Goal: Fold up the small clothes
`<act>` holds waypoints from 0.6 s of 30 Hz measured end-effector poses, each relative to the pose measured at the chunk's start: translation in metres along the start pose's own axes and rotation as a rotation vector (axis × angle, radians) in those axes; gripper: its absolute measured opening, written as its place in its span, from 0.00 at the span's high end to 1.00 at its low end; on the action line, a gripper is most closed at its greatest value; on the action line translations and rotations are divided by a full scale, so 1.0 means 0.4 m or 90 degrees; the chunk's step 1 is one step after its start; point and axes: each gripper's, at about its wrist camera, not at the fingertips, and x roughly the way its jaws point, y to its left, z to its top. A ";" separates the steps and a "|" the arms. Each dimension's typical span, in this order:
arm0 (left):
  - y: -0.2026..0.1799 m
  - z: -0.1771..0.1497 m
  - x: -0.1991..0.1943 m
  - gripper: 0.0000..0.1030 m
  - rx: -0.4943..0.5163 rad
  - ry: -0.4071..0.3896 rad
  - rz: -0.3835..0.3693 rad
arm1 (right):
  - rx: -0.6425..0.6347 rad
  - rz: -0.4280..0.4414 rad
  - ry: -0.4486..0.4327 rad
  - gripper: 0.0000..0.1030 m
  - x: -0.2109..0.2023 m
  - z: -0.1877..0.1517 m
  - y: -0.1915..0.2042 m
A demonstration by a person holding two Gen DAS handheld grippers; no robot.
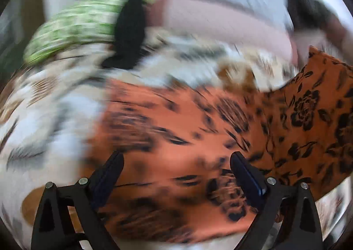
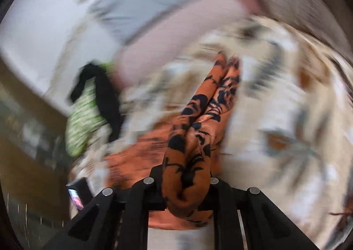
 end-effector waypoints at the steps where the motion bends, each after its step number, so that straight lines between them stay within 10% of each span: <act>1: 0.053 -0.007 -0.038 0.06 -0.035 -0.016 0.001 | -0.038 0.019 0.000 0.84 0.015 -0.012 0.085; 5: 0.272 -0.065 -0.127 0.06 -0.146 -0.028 0.044 | -0.117 0.070 0.077 0.78 0.183 -0.133 0.290; 9: 0.396 -0.122 -0.124 0.06 -0.220 0.018 0.052 | -0.136 0.103 0.275 0.31 0.429 -0.298 0.302; 18: 0.255 -0.141 -0.129 0.06 -0.213 0.033 -0.176 | -0.052 0.083 0.146 0.18 0.250 -0.229 0.141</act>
